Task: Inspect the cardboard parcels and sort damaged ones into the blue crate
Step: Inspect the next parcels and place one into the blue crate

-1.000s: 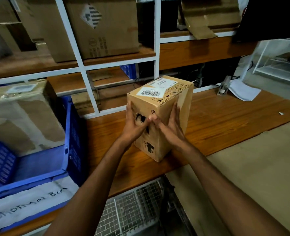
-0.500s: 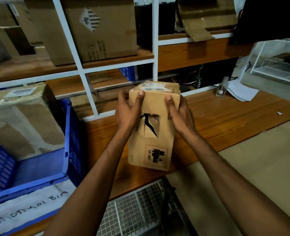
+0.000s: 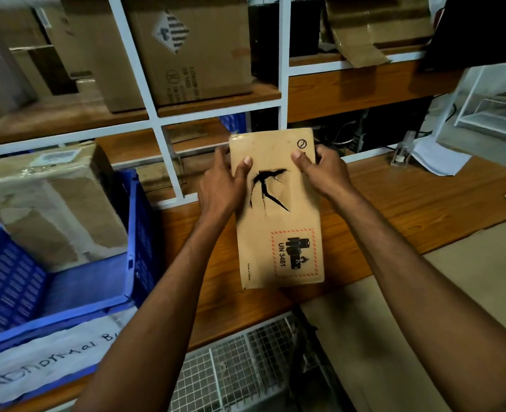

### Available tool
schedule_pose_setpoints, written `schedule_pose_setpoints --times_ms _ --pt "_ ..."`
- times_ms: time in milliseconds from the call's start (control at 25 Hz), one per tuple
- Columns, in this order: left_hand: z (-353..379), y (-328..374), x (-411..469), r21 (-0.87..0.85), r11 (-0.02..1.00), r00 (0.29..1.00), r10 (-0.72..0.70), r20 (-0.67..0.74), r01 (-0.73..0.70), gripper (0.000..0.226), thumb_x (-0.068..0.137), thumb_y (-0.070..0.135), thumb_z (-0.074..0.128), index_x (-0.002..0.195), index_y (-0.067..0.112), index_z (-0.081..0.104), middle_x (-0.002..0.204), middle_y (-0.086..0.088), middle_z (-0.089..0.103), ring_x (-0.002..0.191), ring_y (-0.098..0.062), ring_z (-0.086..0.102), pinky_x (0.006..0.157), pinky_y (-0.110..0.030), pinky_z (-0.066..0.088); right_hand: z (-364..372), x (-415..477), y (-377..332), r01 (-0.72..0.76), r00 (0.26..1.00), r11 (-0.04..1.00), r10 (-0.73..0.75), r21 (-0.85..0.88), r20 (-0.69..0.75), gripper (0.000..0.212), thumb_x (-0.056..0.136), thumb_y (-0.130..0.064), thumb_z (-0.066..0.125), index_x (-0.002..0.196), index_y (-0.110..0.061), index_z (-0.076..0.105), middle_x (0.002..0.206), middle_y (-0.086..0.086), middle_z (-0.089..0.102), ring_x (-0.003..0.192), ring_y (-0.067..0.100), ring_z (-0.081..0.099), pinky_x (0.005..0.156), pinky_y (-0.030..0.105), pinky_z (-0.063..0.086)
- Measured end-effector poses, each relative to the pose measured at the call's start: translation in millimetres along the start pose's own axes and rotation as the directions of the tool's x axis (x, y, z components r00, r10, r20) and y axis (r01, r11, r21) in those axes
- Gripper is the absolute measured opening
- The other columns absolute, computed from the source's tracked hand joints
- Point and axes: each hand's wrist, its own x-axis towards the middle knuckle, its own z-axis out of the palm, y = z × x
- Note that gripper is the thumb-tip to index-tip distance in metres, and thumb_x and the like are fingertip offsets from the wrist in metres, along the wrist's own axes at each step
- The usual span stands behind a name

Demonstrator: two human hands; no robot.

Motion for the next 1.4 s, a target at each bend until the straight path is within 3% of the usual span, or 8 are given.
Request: schedule_pose_setpoints --times_ms 120,240,440,560,800,960,1200,1400 --pt "3.8 -15.7 -2.4 -0.111 0.99 0.989 -0.072 0.127 0.087 0.057 0.107 0.054 0.042 0.154 0.023 0.04 0.143 -0.007 0.061 0.123 -0.027 0.064 0.095 -0.043 0.054 0.9 -15.7 10.4 -0.123 0.976 0.986 0.098 0.117 0.196 0.035 0.101 -0.047 0.059 0.13 -0.028 0.054 0.125 -0.004 0.067 0.11 0.017 0.065 0.089 0.04 0.053" --pt "13.5 -32.0 -21.3 -0.195 0.973 0.977 -0.082 0.196 0.121 0.062 0.103 0.065 0.043 0.153 0.028 0.042 0.137 -0.003 0.066 0.117 -0.024 0.067 0.094 -0.052 0.058 18.2 -37.6 32.6 -0.122 0.99 0.984 0.11 0.128 0.092 0.057 0.099 -0.061 0.053 0.14 -0.022 0.047 0.119 -0.005 0.068 0.101 0.014 0.067 0.076 0.031 0.053" --pt "13.2 -36.9 -23.8 -0.184 0.977 0.981 -0.076 0.176 0.109 0.06 0.102 0.059 0.052 0.15 0.025 0.046 0.133 -0.001 0.069 0.112 -0.02 0.069 0.092 -0.051 0.06 28.0 -37.3 33.7 -0.104 0.993 0.991 0.099 0.09 0.056 0.055 0.099 -0.059 0.054 0.134 -0.018 0.048 0.109 -0.008 0.066 0.097 0.013 0.068 0.064 0.024 0.048" --pt "11.4 -33.9 -27.2 -0.111 0.989 0.982 -0.077 0.173 0.097 0.06 0.101 0.055 0.057 0.151 0.026 0.043 0.134 -0.001 0.068 0.114 -0.022 0.069 0.09 -0.047 0.06 26.7 -39.5 33.0 -0.093 0.992 0.996 0.094 -0.016 0.087 0.069 0.09 -0.054 0.071 0.14 -0.019 0.038 0.123 -0.003 0.064 0.111 0.021 0.065 0.075 0.029 0.05" --pt "35.6 -9.7 -46.7 0.153 0.985 0.997 -0.077 0.0 0.077 0.084 0.091 0.06 0.067 0.15 0.013 0.029 0.131 -0.006 0.059 0.104 -0.026 0.065 0.072 -0.031 0.042 54.9 -51.6 5.5 -0.001 0.963 0.904 -0.114 -0.428 -0.242 0.125 0.072 -0.048 0.086 0.16 -0.013 0.005 0.151 0.013 0.033 0.125 0.03 0.053 0.085 0.04 0.054" --pt "40.1 -7.5 -48.4 0.191 0.982 0.999 -0.008 0.037 0.001 0.109 0.085 0.055 0.075 0.158 0.009 0.008 0.152 -0.013 0.036 0.113 -0.028 0.06 0.073 -0.031 0.043 55.7 -44.7 -9.0 0.005 0.99 0.751 -0.095 -0.66 -0.101 0.149 0.068 -0.045 0.093 0.16 -0.006 -0.018 0.165 0.023 0.005 0.137 0.037 0.037 0.095 0.045 0.052" --pt "38.0 -16.7 -48.4 0.116 0.992 0.997 0.042 0.065 -0.05 0.118 0.083 0.064 0.072 0.16 0.017 -0.005 0.159 -0.012 0.03 0.111 -0.028 0.063 0.072 -0.032 0.05 38.9 -44.9 6.0 0.175 0.978 0.816 -0.21 -0.55 -0.001 0.137 0.077 -0.047 0.084 0.161 -0.013 -0.019 0.17 0.016 -0.007 0.15 0.035 0.024 0.107 0.041 0.045" --pt "40.5 -28.0 -51.3 -0.013 0.991 0.981 0.133 0.144 -0.133 0.108 0.089 0.067 0.059 0.162 0.026 -0.009 0.163 -0.011 0.031 0.128 -0.029 0.056 0.09 -0.043 0.055 23.9 -44.5 16.1 0.197 0.98 0.872 -0.187 -0.449 0.067 0.136 0.079 -0.045 0.083 0.16 -0.023 -0.024 0.171 0.005 -0.018 0.155 0.03 0.013 0.118 0.04 0.031"
